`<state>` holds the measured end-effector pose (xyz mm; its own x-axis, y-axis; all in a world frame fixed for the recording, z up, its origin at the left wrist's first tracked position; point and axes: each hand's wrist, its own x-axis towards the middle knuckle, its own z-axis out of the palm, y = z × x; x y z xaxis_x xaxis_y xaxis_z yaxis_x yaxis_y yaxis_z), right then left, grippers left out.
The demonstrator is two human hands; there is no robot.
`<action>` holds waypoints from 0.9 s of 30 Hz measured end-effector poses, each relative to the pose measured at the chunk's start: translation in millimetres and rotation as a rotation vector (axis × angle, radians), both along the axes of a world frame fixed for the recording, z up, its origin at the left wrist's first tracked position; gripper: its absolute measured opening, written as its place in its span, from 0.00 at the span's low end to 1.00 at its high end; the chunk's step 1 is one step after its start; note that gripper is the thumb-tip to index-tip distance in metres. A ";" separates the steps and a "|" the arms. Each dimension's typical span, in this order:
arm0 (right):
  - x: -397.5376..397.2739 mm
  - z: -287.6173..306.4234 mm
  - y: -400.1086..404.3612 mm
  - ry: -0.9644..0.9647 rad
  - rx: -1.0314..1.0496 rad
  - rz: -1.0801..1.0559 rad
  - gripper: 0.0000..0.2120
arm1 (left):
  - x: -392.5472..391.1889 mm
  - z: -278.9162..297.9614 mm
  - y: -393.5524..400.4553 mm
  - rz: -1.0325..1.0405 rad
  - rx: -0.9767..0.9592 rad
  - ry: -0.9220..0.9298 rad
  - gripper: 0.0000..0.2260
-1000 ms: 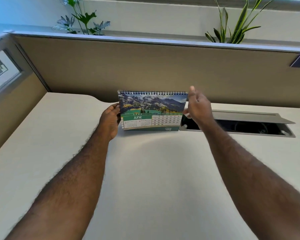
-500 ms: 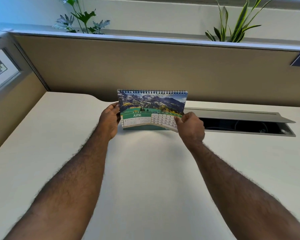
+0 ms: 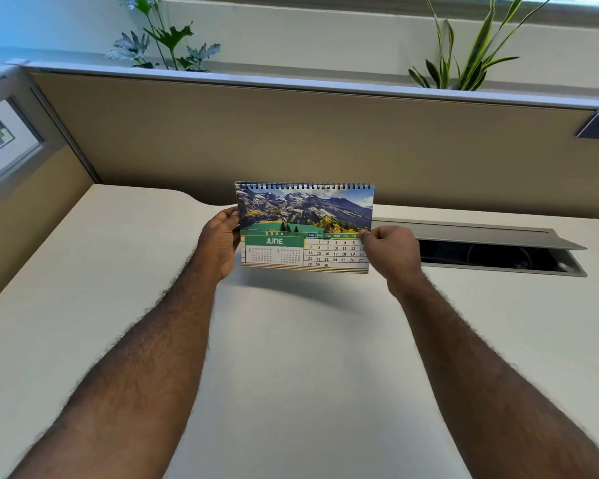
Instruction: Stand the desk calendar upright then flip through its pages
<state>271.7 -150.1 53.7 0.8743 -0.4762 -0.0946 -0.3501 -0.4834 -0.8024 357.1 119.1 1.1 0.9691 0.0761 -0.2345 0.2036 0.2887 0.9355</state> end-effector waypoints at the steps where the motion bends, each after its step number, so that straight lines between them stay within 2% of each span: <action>1: 0.7 3.2 -2.5 -0.010 0.071 -0.001 0.14 | 0.5 0.4 0.7 -0.008 -0.001 0.002 0.07; 5: 2.4 11.3 -9.3 -0.011 0.244 0.010 0.13 | 0.5 1.1 2.1 -0.008 -0.008 0.041 0.07; 11: 5.2 0.8 -13.1 0.041 0.142 0.004 0.14 | -6.2 10.2 -3.1 0.013 -0.062 0.039 0.20; 20: 1.3 -1.4 -15.4 0.068 -0.003 0.035 0.21 | -16.8 27.1 -6.7 0.044 0.066 -0.007 0.06; 22: -2.0 3.2 -17.6 0.054 -0.049 0.068 0.22 | -22.4 32.1 -5.5 0.062 0.107 -0.009 0.08; 25: -7.2 11.0 -20.9 0.039 -0.090 0.142 0.23 | -30.0 42.4 -5.4 0.113 0.235 0.001 0.19; 27: -16.1 22.4 -22.7 0.029 -0.123 0.166 0.22 | -41.9 57.5 -7.8 0.154 0.333 0.019 0.19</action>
